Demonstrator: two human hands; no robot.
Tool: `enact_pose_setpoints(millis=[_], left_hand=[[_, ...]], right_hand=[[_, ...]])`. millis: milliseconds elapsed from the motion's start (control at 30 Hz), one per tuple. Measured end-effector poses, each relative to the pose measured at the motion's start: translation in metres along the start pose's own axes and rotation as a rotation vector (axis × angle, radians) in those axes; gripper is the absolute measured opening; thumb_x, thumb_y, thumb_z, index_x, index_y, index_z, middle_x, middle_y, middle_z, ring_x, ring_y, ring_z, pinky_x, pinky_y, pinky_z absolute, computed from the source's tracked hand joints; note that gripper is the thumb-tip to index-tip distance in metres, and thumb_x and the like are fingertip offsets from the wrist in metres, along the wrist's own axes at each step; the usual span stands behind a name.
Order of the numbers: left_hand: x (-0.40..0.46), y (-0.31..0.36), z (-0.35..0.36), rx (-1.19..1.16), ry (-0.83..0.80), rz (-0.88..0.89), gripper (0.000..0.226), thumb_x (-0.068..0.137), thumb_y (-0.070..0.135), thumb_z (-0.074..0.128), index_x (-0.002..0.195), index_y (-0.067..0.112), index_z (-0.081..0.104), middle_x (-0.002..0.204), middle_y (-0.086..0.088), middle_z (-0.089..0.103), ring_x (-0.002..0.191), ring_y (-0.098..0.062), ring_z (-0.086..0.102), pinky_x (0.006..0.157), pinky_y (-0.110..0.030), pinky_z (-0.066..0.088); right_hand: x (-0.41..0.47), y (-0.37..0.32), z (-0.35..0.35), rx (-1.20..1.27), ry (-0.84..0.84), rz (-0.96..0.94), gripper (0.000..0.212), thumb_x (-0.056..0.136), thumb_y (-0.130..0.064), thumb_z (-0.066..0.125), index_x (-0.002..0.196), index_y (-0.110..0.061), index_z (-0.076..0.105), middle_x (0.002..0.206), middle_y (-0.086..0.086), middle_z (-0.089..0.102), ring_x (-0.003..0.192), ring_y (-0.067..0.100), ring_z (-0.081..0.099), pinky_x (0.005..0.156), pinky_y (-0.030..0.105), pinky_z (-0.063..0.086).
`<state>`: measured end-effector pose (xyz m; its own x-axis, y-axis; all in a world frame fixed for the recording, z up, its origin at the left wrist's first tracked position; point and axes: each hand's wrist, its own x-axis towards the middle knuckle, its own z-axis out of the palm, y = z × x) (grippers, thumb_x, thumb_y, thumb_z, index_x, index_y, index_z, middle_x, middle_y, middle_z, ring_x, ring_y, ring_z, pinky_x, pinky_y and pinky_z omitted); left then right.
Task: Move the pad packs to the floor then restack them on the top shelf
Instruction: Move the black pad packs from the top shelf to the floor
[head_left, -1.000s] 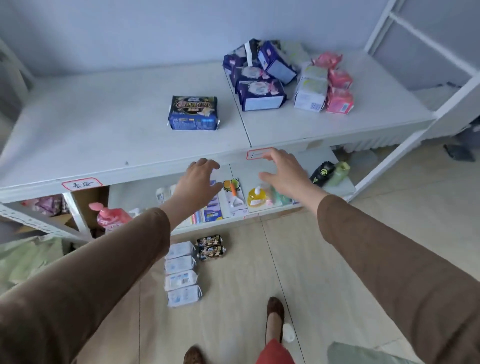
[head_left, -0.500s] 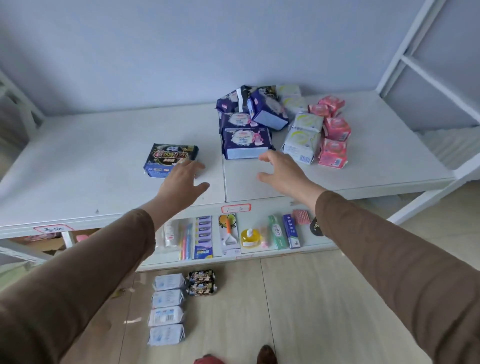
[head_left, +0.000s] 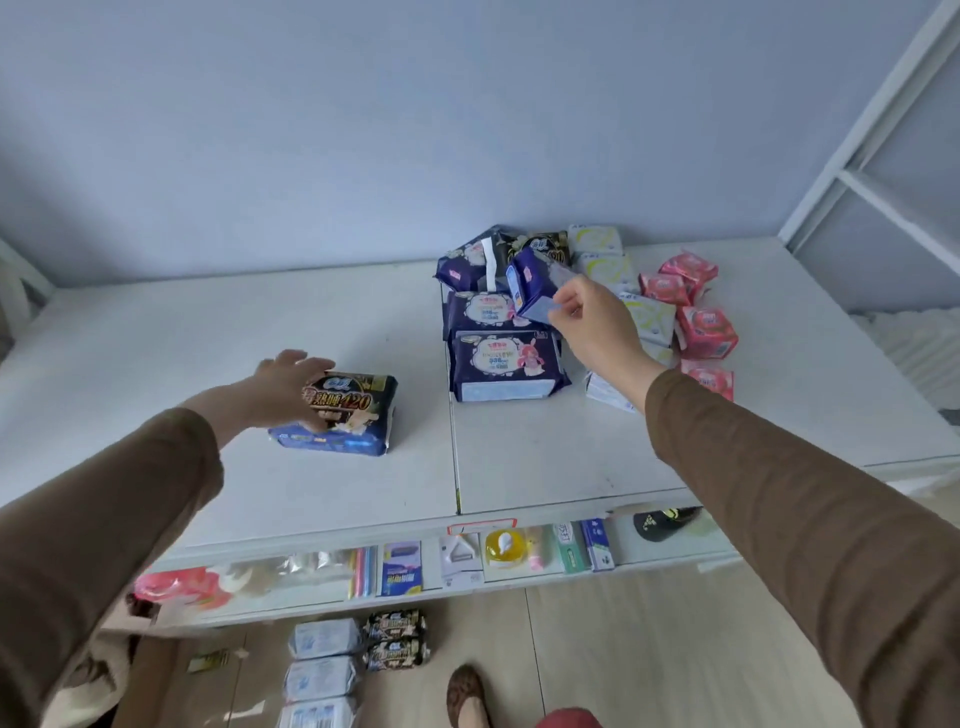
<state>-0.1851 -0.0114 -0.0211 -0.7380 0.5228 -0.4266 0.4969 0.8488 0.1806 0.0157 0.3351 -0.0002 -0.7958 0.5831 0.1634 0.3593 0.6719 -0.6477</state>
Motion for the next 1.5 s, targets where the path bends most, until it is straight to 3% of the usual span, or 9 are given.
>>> enact_pose_setpoints(millis=[100, 233, 433, 567, 867, 967, 1067, 1267, 1500], left_hand=[[0.017, -0.002, -0.002, -0.116, -0.093, 0.017, 0.102, 0.066, 0.039, 0.088, 0.15, 0.028, 0.032, 0.13, -0.004, 0.041, 0.117, -0.026, 0.046, 0.105, -0.039, 0.038], [0.041, 0.019, 0.0, -0.141, 0.013, 0.008, 0.097, 0.059, 0.049, 0.089, 0.139, 0.02, 0.044, 0.118, -0.003, 0.044, 0.108, -0.024, 0.049, 0.1, -0.04, 0.044], [0.064, 0.043, -0.006, -0.216, 0.191, 0.024, 0.068, 0.056, 0.048, 0.089, 0.106, 0.022, 0.051, 0.11, 0.001, 0.041, 0.092, -0.018, 0.051, 0.078, -0.039, 0.052], [0.073, 0.046, -0.01, -0.279, 0.141, 0.037, 0.053, 0.061, 0.039, 0.084, 0.097, 0.029, 0.046, 0.103, 0.003, 0.052, 0.084, -0.014, 0.056, 0.057, -0.028, 0.047], [0.073, 0.043, -0.018, -0.314, -0.029, -0.036, 0.075, 0.052, 0.046, 0.086, 0.116, 0.031, 0.05, 0.109, 0.009, 0.059, 0.097, -0.013, 0.058, 0.079, -0.032, 0.051], [0.07, 0.047, -0.019, -0.313, -0.04, -0.029, 0.057, 0.056, 0.043, 0.086, 0.102, 0.027, 0.058, 0.103, 0.005, 0.059, 0.091, -0.014, 0.06, 0.081, -0.037, 0.053], [0.066, 0.051, -0.02, -0.393, -0.062, -0.025, 0.049, 0.064, 0.03, 0.086, 0.104, 0.022, 0.059, 0.102, 0.0, 0.064, 0.089, -0.018, 0.064, 0.079, -0.038, 0.054], [0.049, 0.048, -0.017, -0.587, -0.074, -0.03, 0.046, 0.068, 0.028, 0.088, 0.103, 0.024, 0.058, 0.1, 0.001, 0.072, 0.097, -0.02, 0.065, 0.088, -0.038, 0.05], [0.022, 0.048, -0.017, -0.645, 0.102, 0.024, 0.04, 0.071, 0.031, 0.086, 0.1, 0.028, 0.059, 0.093, 0.002, 0.072, 0.089, -0.019, 0.066, 0.067, -0.031, 0.045]], right_hand=[[0.031, 0.008, -0.002, -0.004, 0.063, 0.027, 0.014, 0.094, -0.017, 0.058, 0.107, -0.013, 0.059, 0.102, 0.001, 0.06, 0.094, 0.019, 0.058, 0.074, 0.026, 0.037], [0.075, 0.02, -0.008, 0.014, 0.118, 0.108, 0.023, 0.095, -0.018, 0.057, 0.116, -0.008, 0.056, 0.112, 0.007, 0.058, 0.1, 0.023, 0.058, 0.08, 0.028, 0.04], [0.137, 0.044, 0.001, 0.091, -0.011, 0.238, 0.043, 0.097, -0.023, 0.056, 0.137, -0.008, 0.048, 0.136, 0.011, 0.055, 0.122, 0.028, 0.054, 0.094, 0.03, 0.04], [0.171, 0.05, 0.016, 0.157, -0.136, 0.258, 0.06, 0.096, -0.023, 0.061, 0.149, -0.01, 0.036, 0.149, 0.01, 0.045, 0.132, 0.026, 0.048, 0.103, 0.034, 0.039], [0.231, 0.051, 0.029, -0.013, -0.476, 0.34, 0.116, 0.079, -0.024, 0.083, 0.158, -0.031, -0.002, 0.151, 0.018, 0.042, 0.117, 0.035, 0.054, 0.09, 0.041, 0.047], [0.239, 0.055, 0.03, -0.027, -0.524, 0.346, 0.106, 0.074, -0.028, 0.086, 0.156, -0.019, 0.019, 0.129, 0.016, 0.053, 0.075, 0.023, 0.052, 0.063, 0.034, 0.045], [0.235, 0.059, 0.026, -0.041, -0.586, 0.3, 0.073, 0.075, -0.03, 0.086, 0.137, -0.01, 0.053, 0.121, 0.009, 0.059, 0.088, 0.02, 0.053, 0.059, 0.027, 0.039], [0.202, 0.047, 0.029, 0.109, -0.436, 0.13, 0.055, 0.082, -0.025, 0.08, 0.127, -0.016, 0.049, 0.123, 0.002, 0.05, 0.104, 0.02, 0.048, 0.077, 0.03, 0.038], [0.152, -0.001, -0.012, 0.347, -0.046, -0.044, 0.044, 0.088, -0.023, 0.074, 0.124, -0.017, 0.049, 0.12, -0.003, 0.054, 0.106, 0.012, 0.054, 0.075, 0.013, 0.041]])
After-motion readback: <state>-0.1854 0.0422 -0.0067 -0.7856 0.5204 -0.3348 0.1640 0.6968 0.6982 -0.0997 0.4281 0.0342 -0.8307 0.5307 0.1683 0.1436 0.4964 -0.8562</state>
